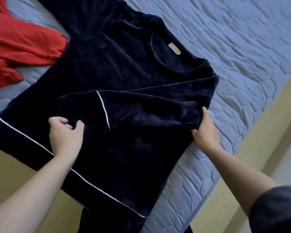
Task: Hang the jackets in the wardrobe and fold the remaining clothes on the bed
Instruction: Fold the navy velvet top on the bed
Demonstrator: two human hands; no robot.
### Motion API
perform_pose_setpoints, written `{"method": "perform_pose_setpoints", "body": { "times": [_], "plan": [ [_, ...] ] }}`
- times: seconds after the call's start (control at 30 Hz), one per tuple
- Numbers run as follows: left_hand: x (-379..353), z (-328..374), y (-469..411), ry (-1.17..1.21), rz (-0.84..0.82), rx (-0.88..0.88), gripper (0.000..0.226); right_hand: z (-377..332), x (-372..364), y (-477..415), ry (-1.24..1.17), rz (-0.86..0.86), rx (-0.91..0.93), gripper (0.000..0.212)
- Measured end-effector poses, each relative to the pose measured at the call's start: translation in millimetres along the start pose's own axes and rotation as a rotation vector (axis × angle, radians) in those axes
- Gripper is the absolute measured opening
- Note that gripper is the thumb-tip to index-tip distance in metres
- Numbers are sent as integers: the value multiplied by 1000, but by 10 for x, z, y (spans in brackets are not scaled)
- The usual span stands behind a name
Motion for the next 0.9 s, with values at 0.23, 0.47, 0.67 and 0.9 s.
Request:
{"method": "perform_pose_setpoints", "body": {
  "times": [0.23, 0.47, 0.67, 0.9],
  "plan": [
    [-319, -178, 108, -120, -142, 204, 49, 364, 18, 84, -95, 180, -304, 64],
    [-470, -196, 109, 118, -324, 158, 12, 797, -221, 296, -242, 130, -548, 34],
    [-802, -227, 314, 16, -493, 266, 43, 735, -151, 190, -47, 107, -475, 29],
    [-548, -226, 182, 90, -276, 136, 25, 1034, -513, 187, -332, -56, -672, 30]
  ]
}}
Point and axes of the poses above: each hand's wrist, its own y-axis away from the middle knuckle, its own x-axis out of the back of the hand, z = x × y, the point moved 10 cm from there along -y, towards the middle knuckle, and after that the axes turned 6 degrees about z, right-handed, at the moved point
